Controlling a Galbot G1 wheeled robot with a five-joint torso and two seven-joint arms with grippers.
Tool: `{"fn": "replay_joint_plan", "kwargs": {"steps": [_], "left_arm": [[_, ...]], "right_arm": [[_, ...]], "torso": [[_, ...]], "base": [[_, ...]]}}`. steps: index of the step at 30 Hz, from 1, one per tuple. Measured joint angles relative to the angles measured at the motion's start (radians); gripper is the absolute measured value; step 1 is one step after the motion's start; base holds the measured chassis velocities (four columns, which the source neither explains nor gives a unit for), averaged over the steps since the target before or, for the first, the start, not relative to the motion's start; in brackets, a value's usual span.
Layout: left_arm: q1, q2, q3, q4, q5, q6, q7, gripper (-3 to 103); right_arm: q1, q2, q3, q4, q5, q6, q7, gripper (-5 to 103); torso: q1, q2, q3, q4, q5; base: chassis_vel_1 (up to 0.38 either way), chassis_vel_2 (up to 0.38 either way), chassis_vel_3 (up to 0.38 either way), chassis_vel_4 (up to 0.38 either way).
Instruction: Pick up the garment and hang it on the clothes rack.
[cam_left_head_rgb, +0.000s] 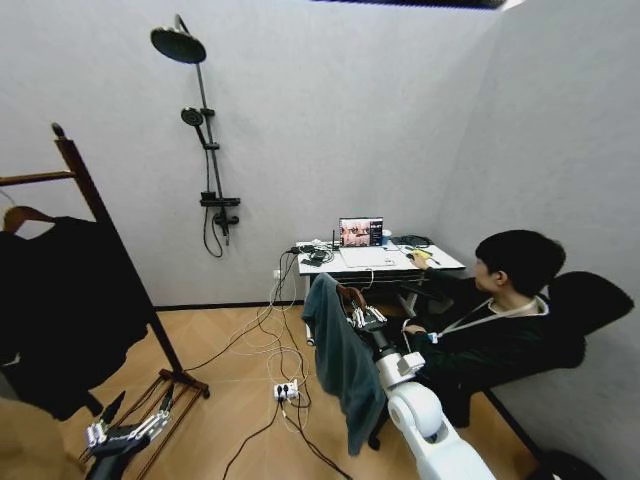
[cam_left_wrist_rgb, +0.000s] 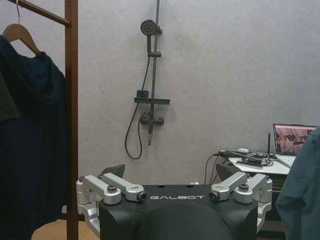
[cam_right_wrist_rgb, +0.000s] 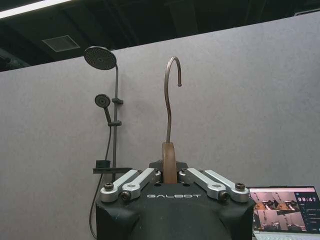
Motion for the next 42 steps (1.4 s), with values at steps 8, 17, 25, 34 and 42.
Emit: {"fn": "replay_joint_plan", "kwargs": {"steps": [8,17,25,34,42], "left_arm": [[0.000,0.000,0.000,0.000,0.000,0.000,0.000,100],[0.000,0.000,0.000,0.000,0.000,0.000,0.000,100],[0.000,0.000,0.000,0.000,0.000,0.000,0.000,100],[0.000,0.000,0.000,0.000,0.000,0.000,0.000,100],[0.000,0.000,0.000,0.000,0.000,0.000,0.000,100]], "right_arm": [[-0.003,0.003,-0.003,-0.005,-0.005,0.000,-0.002,10],[-0.005,0.002,-0.002,-0.007,0.002,0.006,-0.002,10],[-0.010,0.000,0.003,-0.008,0.002,0.014,-0.007,10],[-0.007,-0.002,0.007,-0.009,0.004,0.018,-0.008,10],[0.003,-0.006,0.005,-0.013,0.005,0.018,-0.007,10]], "torso": [[0.000,0.000,0.000,-0.0003,-0.0001],[0.000,0.000,0.000,-0.0002,-0.0010],[0.000,0.000,0.000,-0.0002,0.0004],[0.000,0.000,0.000,-0.0003,-0.0002],[0.000,0.000,0.000,0.0000,-0.0002]], "base": [[0.083,0.094,-0.077,-0.100],[0.181,0.193,-0.167,-0.180],[0.024,0.018,-0.007,-0.020],[0.005,0.006,0.040,0.038],[0.081,0.075,0.052,0.066]]}}
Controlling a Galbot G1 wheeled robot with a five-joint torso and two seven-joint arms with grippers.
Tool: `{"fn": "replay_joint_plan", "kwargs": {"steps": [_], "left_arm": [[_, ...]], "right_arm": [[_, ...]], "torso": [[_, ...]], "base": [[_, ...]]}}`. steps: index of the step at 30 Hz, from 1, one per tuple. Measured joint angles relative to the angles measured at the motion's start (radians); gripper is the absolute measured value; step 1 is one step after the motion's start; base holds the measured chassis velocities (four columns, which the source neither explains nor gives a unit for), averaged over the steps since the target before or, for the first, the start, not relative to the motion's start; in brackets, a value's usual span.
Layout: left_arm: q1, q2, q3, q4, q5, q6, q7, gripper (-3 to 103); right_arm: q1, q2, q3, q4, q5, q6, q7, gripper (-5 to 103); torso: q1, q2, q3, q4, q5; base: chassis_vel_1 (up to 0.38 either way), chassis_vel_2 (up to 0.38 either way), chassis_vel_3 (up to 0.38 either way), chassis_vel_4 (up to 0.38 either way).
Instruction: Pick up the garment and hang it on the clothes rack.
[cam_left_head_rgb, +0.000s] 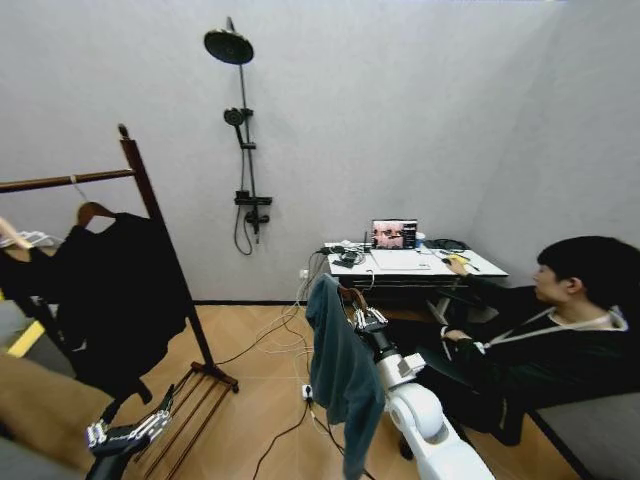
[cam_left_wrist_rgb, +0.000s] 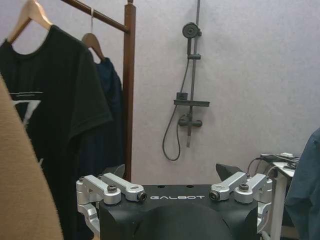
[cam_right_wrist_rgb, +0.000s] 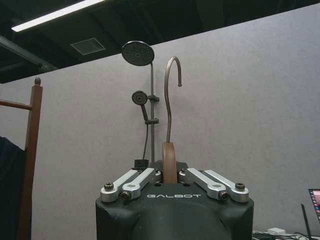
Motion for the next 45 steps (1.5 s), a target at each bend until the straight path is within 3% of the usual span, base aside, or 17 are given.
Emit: {"fn": "replay_joint_plan", "kwargs": {"steps": [6,11,34,45], "left_arm": [[0.000,0.000,0.000,0.000,0.000,0.000,0.000,100],[0.000,0.000,0.000,0.000,0.000,0.000,0.000,100],[0.000,0.000,0.000,0.000,0.000,0.000,0.000,100],[0.000,0.000,0.000,0.000,0.000,0.000,0.000,100]], "right_arm": [[0.020,-0.010,-0.004,-0.003,0.013,-0.004,0.003,10],[0.051,-0.078,-0.032,-0.003,0.039,-0.018,0.005,10],[0.053,-0.055,-0.012,0.027,0.054,-0.028,0.019,10],[-0.041,-0.096,0.045,0.215,0.059,-0.094,0.028,10]], "torso": [[0.000,0.000,0.000,-0.0002,0.0000],[0.000,0.000,0.000,-0.0003,-0.0002],[0.000,0.000,0.000,0.0001,0.0002],[0.000,0.000,0.000,-0.0003,0.0002]], "base": [[0.097,0.095,0.084,0.098],[0.110,0.113,0.093,0.132],[0.126,0.126,0.127,0.130],[0.128,0.129,0.119,0.114]]}}
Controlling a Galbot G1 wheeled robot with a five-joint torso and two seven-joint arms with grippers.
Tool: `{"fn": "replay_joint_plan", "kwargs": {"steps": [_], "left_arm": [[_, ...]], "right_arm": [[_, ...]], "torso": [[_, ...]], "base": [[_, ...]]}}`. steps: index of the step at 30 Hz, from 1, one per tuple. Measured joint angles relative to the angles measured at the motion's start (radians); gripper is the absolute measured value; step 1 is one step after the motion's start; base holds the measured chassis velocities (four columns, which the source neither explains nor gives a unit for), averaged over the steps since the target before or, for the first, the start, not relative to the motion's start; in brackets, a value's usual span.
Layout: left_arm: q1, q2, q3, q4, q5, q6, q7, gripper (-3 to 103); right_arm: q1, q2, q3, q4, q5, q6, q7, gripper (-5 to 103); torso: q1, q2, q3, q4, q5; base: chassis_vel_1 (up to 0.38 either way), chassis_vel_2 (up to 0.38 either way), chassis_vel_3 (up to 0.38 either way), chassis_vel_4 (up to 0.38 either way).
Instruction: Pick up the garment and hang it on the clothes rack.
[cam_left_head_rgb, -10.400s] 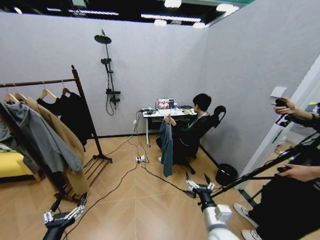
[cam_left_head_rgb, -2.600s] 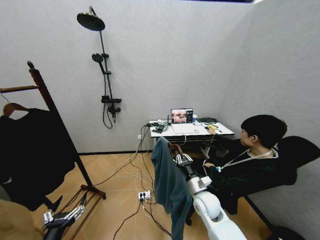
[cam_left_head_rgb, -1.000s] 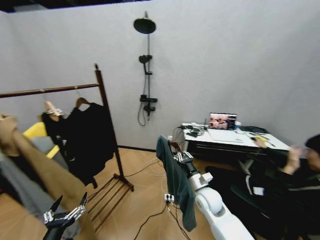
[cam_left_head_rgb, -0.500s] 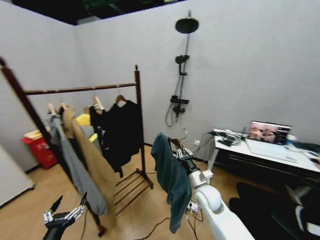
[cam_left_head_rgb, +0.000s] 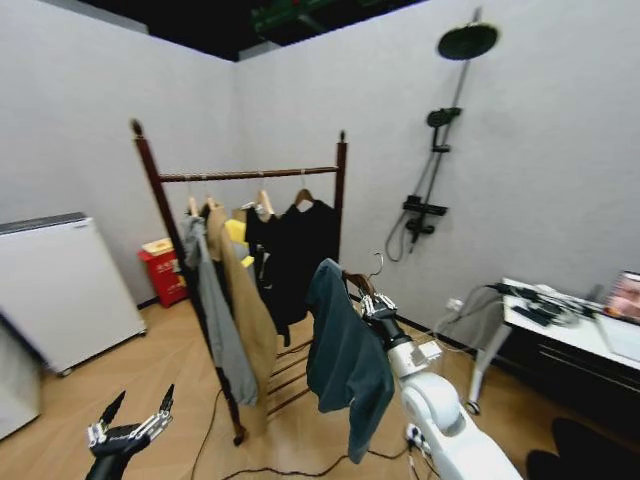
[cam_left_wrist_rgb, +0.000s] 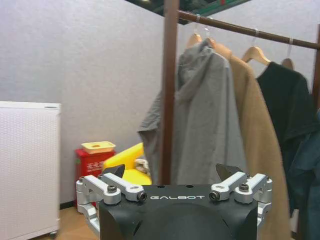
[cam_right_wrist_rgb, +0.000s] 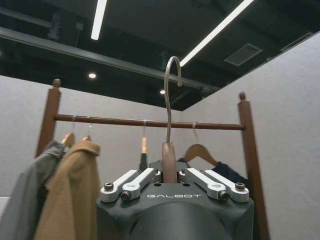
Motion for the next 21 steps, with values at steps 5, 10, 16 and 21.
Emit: {"fn": "replay_joint_plan", "kwargs": {"steps": [5,10,16,21], "left_arm": [[0.000,0.000,0.000,0.000,0.000,0.000,0.000,100],[0.000,0.000,0.000,0.000,0.000,0.000,0.000,100],[0.000,0.000,0.000,0.000,0.000,0.000,0.000,100],[0.000,0.000,0.000,0.000,0.000,0.000,0.000,100]], "right_arm": [[-0.021,-0.006,0.005,0.035,-0.001,-0.005,0.000,10],[-0.038,-0.011,0.013,0.069,-0.034,-0.034,0.003,10],[-0.023,-0.011,0.009,0.067,-0.049,-0.037,0.016,10],[-0.021,0.000,-0.005,0.069,-0.053,-0.042,0.019,10]], "torso": [[0.000,0.000,0.000,0.0001,-0.0001],[0.000,0.000,0.000,0.0001,0.0000],[0.000,0.000,0.000,0.0008,0.0000],[0.000,0.000,0.000,0.0000,-0.0002]], "base": [[0.124,0.132,0.121,0.126],[0.128,0.111,0.117,0.110],[0.114,0.117,0.106,0.100],[0.024,0.029,0.022,0.017]]}}
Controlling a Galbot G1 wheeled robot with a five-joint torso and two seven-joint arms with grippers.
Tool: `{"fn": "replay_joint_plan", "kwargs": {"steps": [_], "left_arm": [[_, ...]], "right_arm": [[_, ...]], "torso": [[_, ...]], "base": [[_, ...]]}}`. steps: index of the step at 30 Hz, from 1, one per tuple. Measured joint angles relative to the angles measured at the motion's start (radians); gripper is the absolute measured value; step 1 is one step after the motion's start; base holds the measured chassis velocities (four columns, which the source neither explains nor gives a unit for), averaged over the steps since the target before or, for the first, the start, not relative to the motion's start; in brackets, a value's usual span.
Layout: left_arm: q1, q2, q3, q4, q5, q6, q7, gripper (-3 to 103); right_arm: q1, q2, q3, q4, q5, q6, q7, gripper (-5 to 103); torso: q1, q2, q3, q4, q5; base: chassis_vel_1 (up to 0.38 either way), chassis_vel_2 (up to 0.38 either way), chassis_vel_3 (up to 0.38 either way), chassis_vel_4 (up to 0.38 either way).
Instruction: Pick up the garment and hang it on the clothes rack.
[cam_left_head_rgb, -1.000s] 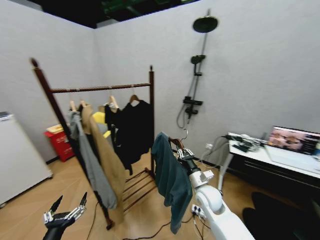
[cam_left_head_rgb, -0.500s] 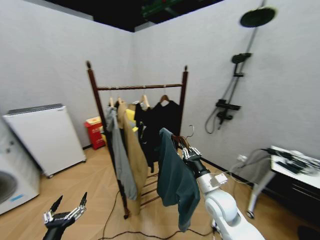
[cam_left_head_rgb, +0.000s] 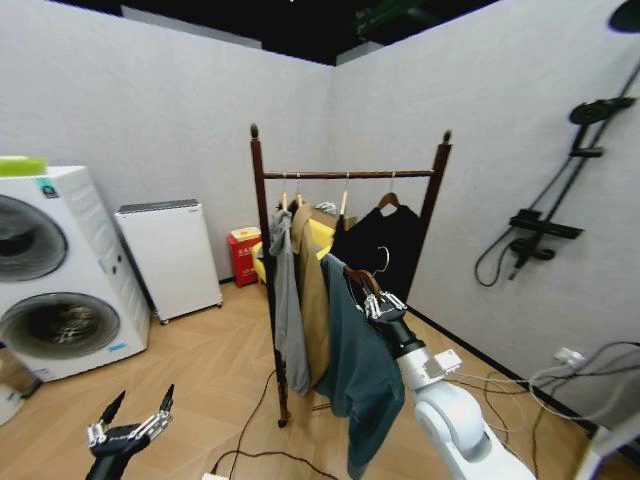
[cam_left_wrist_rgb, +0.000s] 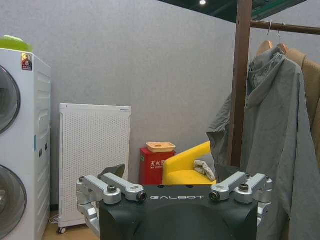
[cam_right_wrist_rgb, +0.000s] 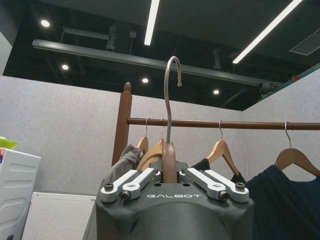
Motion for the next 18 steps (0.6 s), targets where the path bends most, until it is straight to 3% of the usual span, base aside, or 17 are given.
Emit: {"fn": "replay_joint_plan", "kwargs": {"steps": [14,18], "left_arm": [[0.000,0.000,0.000,0.000,0.000,0.000,0.000,100],[0.000,0.000,0.000,0.000,0.000,0.000,0.000,100]], "right_arm": [[-0.052,0.021,-0.002,0.040,0.009,-0.002,-0.006,10],[-0.039,0.016,-0.005,0.049,0.052,-0.013,-0.005,10]], "torso": [[0.000,0.000,0.000,0.0000,0.0000],[0.000,0.000,0.000,0.0002,0.0000]], "base": [[0.000,0.000,0.000,0.000],[0.000,0.000,0.000,0.000]]}}
